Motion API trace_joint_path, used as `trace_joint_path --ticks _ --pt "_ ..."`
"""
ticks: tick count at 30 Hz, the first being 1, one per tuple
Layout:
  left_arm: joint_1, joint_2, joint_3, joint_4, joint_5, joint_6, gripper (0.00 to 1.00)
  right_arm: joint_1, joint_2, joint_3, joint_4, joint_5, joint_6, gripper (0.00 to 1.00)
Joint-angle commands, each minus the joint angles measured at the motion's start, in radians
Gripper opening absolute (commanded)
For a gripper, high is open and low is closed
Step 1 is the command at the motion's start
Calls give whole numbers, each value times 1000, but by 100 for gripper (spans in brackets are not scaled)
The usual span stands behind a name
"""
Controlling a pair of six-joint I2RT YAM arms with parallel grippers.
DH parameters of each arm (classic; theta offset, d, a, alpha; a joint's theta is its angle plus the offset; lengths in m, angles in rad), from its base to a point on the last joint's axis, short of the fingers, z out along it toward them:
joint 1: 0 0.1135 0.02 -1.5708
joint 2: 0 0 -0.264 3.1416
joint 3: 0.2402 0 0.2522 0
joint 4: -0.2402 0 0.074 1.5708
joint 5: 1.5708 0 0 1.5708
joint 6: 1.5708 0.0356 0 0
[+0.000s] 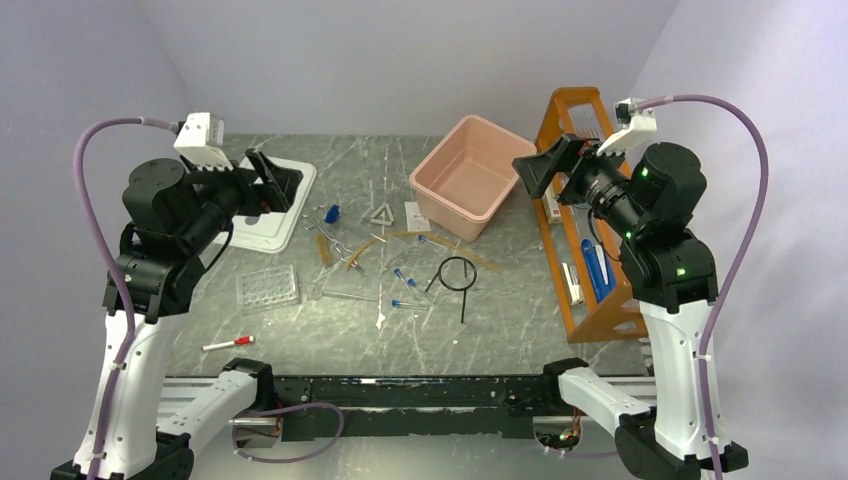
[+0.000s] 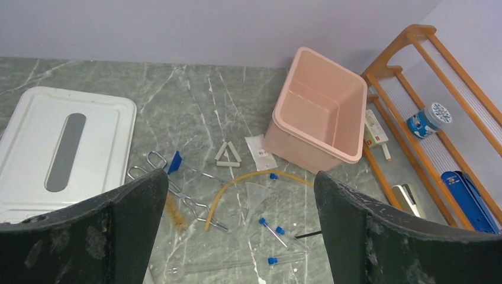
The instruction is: Organize the chemistry lab equipment
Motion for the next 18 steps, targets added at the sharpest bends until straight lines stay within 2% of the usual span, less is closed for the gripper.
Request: trace_joint_path --ticks 1,4,7,9,12,15,18 --pt "0 -12 -21 65 30 -14 97 2 -9 -23 17 6 -33 100" --pt "0 -13 -39 91 81 -15 97 19 -16 -58 30 -3 -55 100" --pt "-1 -11 -67 119 136 -24 97 26 -20 -103 66 -100 -61 99" --pt "-2 -12 -91 141 172 -33 97 30 -14 -134 102 -192 -45 94" --pt "-2 -15 -133 153 179 -75 97 49 5 -185 150 -282 5 78" --pt "-2 -16 -170 129 147 -141 93 150 48 -193 131 -210 7 71" --pt "-2 -16 -205 99 118 -199 92 371 114 -170 97 -17 -14 72"
